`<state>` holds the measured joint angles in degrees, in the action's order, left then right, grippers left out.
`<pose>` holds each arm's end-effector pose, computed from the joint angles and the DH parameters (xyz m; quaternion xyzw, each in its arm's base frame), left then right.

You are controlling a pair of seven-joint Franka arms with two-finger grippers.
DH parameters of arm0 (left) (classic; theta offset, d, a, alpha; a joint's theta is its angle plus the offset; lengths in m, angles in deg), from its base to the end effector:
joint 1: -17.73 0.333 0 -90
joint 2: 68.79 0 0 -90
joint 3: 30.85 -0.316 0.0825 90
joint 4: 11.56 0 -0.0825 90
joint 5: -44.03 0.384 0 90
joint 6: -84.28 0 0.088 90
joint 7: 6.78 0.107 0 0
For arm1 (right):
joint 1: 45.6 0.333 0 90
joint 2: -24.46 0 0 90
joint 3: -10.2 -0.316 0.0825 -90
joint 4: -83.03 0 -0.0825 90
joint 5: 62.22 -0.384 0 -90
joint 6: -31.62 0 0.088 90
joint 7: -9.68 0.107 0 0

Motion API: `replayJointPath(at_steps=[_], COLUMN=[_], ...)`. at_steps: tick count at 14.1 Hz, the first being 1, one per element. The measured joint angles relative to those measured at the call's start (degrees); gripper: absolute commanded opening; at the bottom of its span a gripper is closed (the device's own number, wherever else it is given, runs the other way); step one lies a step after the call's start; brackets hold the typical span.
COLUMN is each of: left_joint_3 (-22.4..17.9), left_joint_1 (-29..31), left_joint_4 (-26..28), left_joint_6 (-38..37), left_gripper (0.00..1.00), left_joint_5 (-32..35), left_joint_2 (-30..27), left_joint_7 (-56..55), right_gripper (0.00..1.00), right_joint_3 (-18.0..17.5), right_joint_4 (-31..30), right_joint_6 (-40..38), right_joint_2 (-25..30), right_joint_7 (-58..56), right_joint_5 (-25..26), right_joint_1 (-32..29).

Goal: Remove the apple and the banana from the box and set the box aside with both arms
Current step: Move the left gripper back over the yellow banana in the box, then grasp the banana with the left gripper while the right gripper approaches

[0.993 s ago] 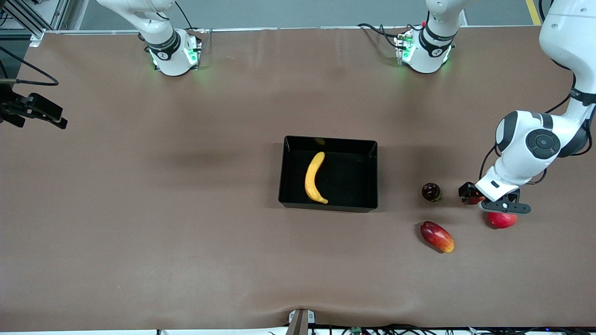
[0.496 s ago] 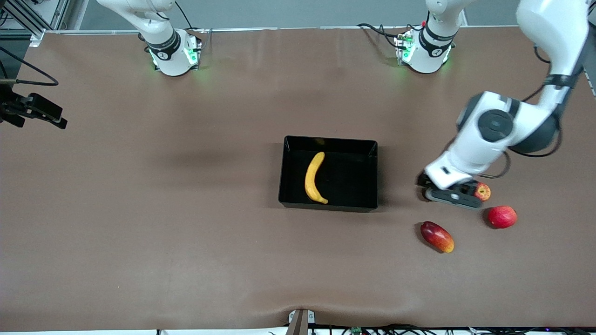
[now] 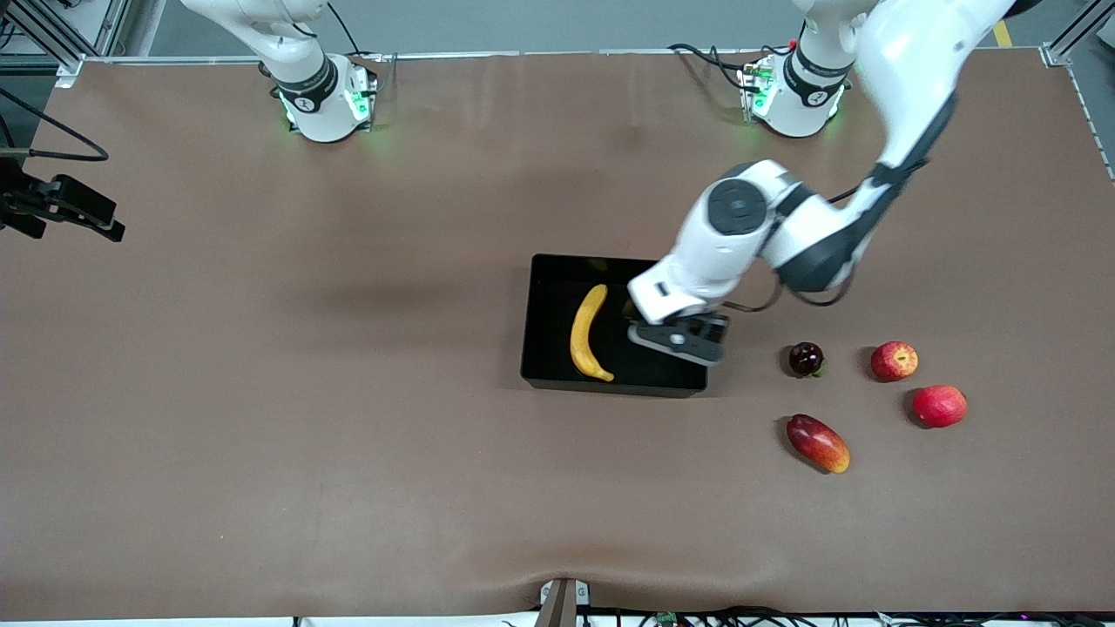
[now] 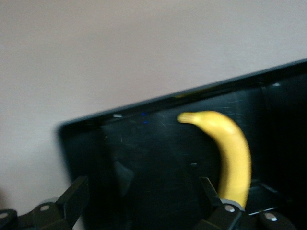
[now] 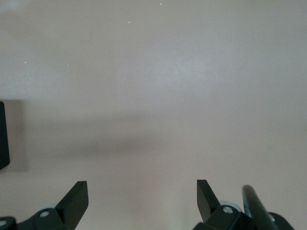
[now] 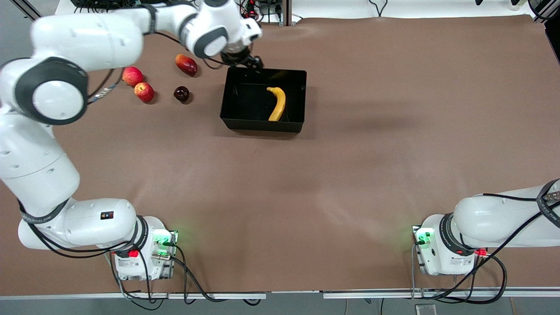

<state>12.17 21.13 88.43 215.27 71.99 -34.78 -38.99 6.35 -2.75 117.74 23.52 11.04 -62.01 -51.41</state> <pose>0.5570 -0.3732 0.3189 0.9850 -0.1583 0.0556 0.0406 0.5528 -0.0197 0.6440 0.9996 -0.0291 -0.0052 0.0013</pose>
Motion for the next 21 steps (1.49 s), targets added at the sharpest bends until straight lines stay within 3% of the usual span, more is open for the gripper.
replayJointPath(at_steps=[5,8,11,12,14,16,17,21], left_joint_3=[-14.9,-16.8,-17.1,-17.2,-17.4,-17.4,-17.4,-17.4], left_joint_1=[-21.4,-25.8,-26.4,-26.3,-26.2,-26.0,-26.0,-25.9], left_joint_4=[-6.6,-8.6,-9.7,-9.8,-9.9,-10.0,-10.1,-11.4], left_joint_6=[-0.1,-0.1,-0.1,0.2,2.0,2.5,2.6,2.6], left_gripper=[1.00,1.00,1.00,0.94,0.44,0.06,0.01,0.00], left_joint_5=[0.0,0.0,0.0,0.0,0.0,0.0,0.0,0.0], left_joint_2=[6.3,9.8,12.2,12.7,13.6,13.9,13.9,13.8], left_joint_7=[-8.9,-13.6,-14.9,-15.3,-16.5,-17.1,-17.1,-17.1], right_gripper=[1.00,1.00,1.00,1.00,1.00,1.00,1.00,1.00], right_joint_3=[0.0,0.0,0.0,0.0,0.0,0.0,0.0,0.0], right_joint_4=[0.0,0.0,0.0,0.0,0.0,-0.1,-0.3,-0.3], right_joint_6=[0.0,0.0,0.0,0.0,0.0,0.0,-0.1,0.9], right_joint_2=[-0.8,-1.0,-1.0,-1.1,-1.6,-3.3,-4.9,-13.8], right_joint_7=[0.0,0.0,0.0,0.0,0.0,0.0,-0.1,-0.1], right_joint_5=[0.0,0.0,0.0,0.0,0.0,0.0,0.0,1.0], right_joint_1=[0.0,0.0,-0.1,-0.2,-0.5,-0.7,-0.8,-0.9])
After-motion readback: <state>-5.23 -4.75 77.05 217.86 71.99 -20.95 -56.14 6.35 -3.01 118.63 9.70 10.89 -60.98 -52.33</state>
